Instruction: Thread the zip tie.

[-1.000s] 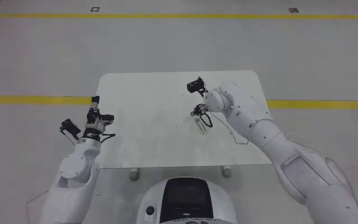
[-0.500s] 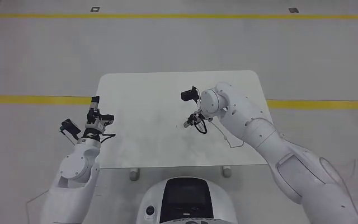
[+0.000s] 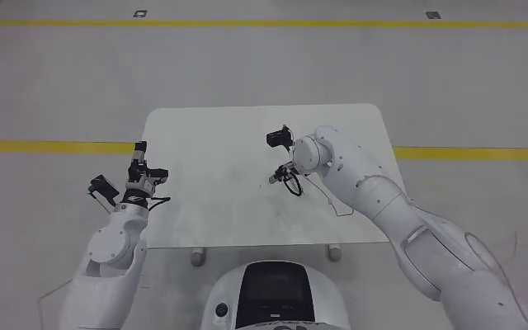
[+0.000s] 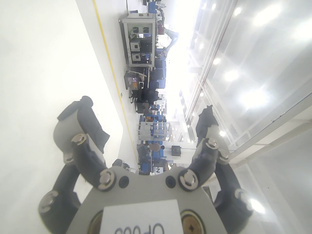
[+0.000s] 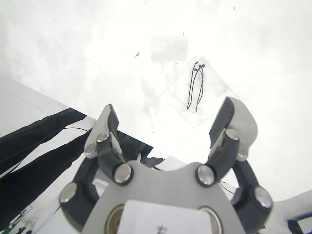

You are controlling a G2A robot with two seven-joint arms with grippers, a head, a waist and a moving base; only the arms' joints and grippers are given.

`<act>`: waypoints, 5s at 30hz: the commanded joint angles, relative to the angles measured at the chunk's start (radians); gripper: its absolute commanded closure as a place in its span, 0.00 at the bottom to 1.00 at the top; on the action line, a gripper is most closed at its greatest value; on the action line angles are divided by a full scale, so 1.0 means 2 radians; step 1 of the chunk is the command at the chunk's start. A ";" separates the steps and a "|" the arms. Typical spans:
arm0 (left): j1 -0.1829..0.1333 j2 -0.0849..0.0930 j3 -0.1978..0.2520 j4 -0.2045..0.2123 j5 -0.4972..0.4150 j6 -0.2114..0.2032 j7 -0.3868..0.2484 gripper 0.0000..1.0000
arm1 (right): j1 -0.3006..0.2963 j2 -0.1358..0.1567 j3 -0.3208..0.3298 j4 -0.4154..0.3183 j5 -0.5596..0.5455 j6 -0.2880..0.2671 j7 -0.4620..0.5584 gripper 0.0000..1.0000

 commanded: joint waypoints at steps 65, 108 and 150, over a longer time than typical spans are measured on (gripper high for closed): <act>0.000 0.000 0.000 0.000 0.000 0.000 0.000 0.00 | -0.009 -0.042 -0.013 0.105 -0.083 -0.014 -0.046 0.97; 0.000 0.000 0.000 0.000 0.000 0.000 0.000 0.00 | 0.031 -0.128 -0.026 0.307 -0.064 -0.077 -0.087 0.94; 0.000 0.000 0.000 0.000 0.000 0.000 0.000 0.00 | 0.024 -0.094 0.033 0.244 -0.078 -0.097 -0.055 1.00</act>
